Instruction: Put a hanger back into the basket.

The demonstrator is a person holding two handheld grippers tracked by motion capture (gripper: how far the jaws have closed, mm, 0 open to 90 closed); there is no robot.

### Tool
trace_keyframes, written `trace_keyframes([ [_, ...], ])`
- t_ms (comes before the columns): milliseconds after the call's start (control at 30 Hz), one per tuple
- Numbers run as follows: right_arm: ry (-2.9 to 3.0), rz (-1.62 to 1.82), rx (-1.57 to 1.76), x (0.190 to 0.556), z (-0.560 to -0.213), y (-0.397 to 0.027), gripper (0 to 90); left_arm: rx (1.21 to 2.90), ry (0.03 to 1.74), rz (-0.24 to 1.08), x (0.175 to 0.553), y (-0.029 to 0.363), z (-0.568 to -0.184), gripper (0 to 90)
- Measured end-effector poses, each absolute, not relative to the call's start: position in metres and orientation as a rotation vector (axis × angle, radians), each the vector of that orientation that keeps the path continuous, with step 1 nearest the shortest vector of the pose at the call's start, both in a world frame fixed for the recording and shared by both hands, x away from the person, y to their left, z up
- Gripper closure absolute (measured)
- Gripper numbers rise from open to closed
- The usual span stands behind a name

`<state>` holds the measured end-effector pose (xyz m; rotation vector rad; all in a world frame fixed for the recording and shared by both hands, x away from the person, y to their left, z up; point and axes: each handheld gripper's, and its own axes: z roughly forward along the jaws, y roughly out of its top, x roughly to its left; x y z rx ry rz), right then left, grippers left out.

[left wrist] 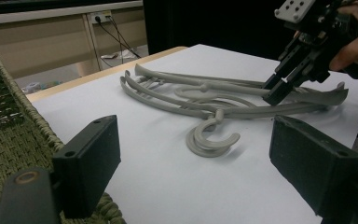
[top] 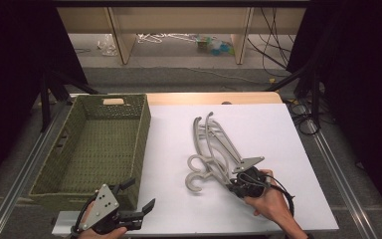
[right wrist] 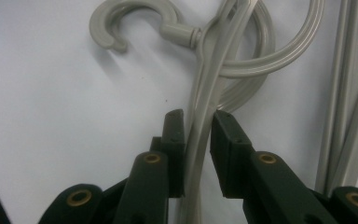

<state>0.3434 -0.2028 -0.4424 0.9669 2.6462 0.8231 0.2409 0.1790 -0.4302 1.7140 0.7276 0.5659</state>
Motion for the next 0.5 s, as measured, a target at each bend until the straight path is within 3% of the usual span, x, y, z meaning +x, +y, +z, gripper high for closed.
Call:
trace_keyframes([
  [500, 2.654, 1.072, 1.056, 0.351, -0.414, -0.258, 80.1, 1.721, 0.701, 0.579, 0.241, 0.175, -0.430, 16.6],
])
